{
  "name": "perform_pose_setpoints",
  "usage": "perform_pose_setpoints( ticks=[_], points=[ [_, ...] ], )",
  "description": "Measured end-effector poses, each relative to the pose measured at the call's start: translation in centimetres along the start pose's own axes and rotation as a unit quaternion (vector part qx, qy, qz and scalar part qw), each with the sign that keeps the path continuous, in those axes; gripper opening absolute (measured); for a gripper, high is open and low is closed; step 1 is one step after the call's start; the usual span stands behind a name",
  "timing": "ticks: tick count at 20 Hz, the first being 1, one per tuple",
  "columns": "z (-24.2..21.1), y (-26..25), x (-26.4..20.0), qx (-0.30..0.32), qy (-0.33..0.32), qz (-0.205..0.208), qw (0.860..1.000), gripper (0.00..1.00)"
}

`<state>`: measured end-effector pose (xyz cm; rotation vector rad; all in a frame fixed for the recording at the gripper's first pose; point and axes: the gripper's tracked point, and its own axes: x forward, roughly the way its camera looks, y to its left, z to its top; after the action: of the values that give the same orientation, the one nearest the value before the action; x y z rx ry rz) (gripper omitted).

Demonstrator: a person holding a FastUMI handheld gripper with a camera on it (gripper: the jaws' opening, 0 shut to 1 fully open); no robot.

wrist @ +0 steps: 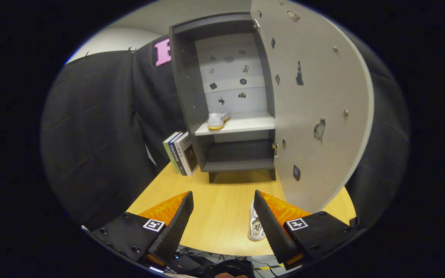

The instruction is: Open the shoe cabinet door, grab the shoes and put them into the shoe cabinet, then close the shoe cabinet door.

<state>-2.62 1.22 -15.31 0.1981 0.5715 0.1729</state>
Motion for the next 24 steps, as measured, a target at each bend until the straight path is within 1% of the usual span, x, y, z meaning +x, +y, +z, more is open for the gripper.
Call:
perform_pose_setpoints(
  ticks=[3,6,7,9,12,14,17,21,24],
  points=[
    [-4.8,-0.4,4.2,-0.007,0.063,-0.002,0.998,0.98],
    [-9.3,-1.6,8.5,0.011,0.117,-0.005,0.993,0.98],
    [-10.7,-2.4,10.1,0.009,0.133,-0.012,0.991,0.98],
    [-13.9,-4.3,12.8,-0.002,0.172,-0.026,0.985,0.98],
    [-17.7,-5.9,15.3,0.034,0.224,-0.034,0.973,0.98],
    [-18.9,-6.1,16.6,0.057,0.240,-0.033,0.968,0.98],
    [-20.2,-6.9,19.0,0.040,0.254,-0.040,0.966,0.98],
    [-21.0,-7.9,21.5,0.034,0.268,-0.067,0.961,0.98],
    [-21.8,-7.5,23.1,0.037,0.287,-0.065,0.955,0.96]
  ],
)
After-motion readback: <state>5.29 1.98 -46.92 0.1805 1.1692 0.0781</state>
